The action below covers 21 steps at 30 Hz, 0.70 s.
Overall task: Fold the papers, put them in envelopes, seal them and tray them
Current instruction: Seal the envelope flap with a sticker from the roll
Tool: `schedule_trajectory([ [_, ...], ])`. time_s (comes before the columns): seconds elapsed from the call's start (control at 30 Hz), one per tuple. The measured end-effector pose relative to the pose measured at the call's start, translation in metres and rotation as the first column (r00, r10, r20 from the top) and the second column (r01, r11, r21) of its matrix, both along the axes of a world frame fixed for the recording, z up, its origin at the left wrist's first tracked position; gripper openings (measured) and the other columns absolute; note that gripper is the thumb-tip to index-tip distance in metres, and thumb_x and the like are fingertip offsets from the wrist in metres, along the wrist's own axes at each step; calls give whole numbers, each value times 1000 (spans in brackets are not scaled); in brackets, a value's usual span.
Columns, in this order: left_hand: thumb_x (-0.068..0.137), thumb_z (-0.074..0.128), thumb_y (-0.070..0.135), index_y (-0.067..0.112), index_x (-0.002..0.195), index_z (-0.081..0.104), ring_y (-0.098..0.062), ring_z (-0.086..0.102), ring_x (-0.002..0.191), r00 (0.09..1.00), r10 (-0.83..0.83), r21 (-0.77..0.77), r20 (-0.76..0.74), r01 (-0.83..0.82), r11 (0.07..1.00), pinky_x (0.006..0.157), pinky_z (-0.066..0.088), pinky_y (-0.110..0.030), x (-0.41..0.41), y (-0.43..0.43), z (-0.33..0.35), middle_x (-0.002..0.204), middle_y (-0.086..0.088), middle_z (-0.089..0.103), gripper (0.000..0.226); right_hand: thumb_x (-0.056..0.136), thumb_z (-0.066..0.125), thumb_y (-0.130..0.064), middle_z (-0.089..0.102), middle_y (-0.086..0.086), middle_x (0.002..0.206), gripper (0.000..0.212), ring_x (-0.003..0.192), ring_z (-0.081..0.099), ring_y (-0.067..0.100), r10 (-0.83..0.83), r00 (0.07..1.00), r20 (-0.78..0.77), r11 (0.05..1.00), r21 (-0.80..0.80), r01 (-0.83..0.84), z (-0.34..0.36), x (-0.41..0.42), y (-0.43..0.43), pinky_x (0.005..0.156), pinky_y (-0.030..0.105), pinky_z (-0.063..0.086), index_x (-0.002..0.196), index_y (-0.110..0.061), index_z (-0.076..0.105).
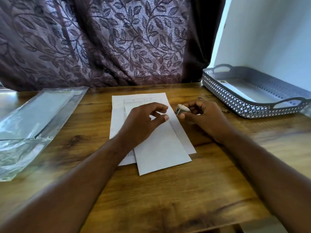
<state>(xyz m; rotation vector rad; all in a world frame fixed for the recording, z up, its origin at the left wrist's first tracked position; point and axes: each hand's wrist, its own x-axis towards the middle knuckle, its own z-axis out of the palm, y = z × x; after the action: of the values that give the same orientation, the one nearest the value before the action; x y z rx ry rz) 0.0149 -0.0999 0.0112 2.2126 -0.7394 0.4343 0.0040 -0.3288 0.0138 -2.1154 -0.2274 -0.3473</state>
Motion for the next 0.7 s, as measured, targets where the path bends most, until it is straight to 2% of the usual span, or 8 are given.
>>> schedule_trajectory([
  [0.17, 89, 73, 26, 21, 121, 67, -4, 66, 102, 999, -7, -88, -49, 3, 996, 85, 52, -15, 0, -2, 0, 118, 9, 71, 34, 79, 84, -26, 76, -12, 89, 31, 78, 70, -2, 67, 997, 35, 998, 8, -68, -3, 6, 22, 69, 14, 55, 108, -20, 74],
  [0.3, 89, 73, 26, 18, 123, 66, -5, 66, 100, 1000, -11, -103, -12, 10, 995, 81, 50, -8, -2, -4, -2, 116, 7, 72, 36, 81, 82, -24, 77, -5, 94, 35, 82, 73, 11, 166, 986, 33, 983, 70, -168, -3, 4, 18, 72, 26, 60, 115, -18, 73],
  [0.37, 89, 73, 24, 16, 124, 65, -5, 66, 100, 1000, -22, -106, 13, 23, 994, 80, 49, -7, -3, -4, -1, 114, 5, 72, 37, 81, 81, -22, 78, -3, 100, 40, 88, 74, 15, 235, 971, 32, 967, 90, -237, -3, 4, 17, 77, 29, 60, 119, -17, 72],
  [0.5, 91, 71, 21, 17, 125, 65, -3, 65, 97, 1000, -14, -107, 15, 16, 994, 80, 48, -5, -2, 0, -1, 113, 6, 71, 35, 83, 78, -12, 76, -8, 111, 43, 104, 71, 9, 340, 941, 11, 932, 132, -338, -1, 4, 17, 85, 21, 57, 125, -19, 70],
  [0.6, 93, 69, 17, 17, 127, 63, -3, 65, 97, 999, -19, -133, -26, 16, 991, 81, 49, -6, 0, 2, -2, 115, 5, 71, 34, 85, 75, -5, 77, -5, 110, 43, 99, 73, 14, 360, 933, 10, 919, 168, -356, -2, 4, 15, 82, 22, 58, 126, -17, 69],
  [0.7, 95, 66, 17, 18, 129, 62, -6, 65, 101, 998, -37, -131, -45, 31, 991, 84, 53, -15, 1, 1, -3, 117, 4, 70, 34, 85, 75, -4, 78, 2, 105, 40, 89, 75, 23, 327, 945, 15, 926, 192, -324, -4, 6, 15, 78, 32, 62, 123, -12, 70],
])
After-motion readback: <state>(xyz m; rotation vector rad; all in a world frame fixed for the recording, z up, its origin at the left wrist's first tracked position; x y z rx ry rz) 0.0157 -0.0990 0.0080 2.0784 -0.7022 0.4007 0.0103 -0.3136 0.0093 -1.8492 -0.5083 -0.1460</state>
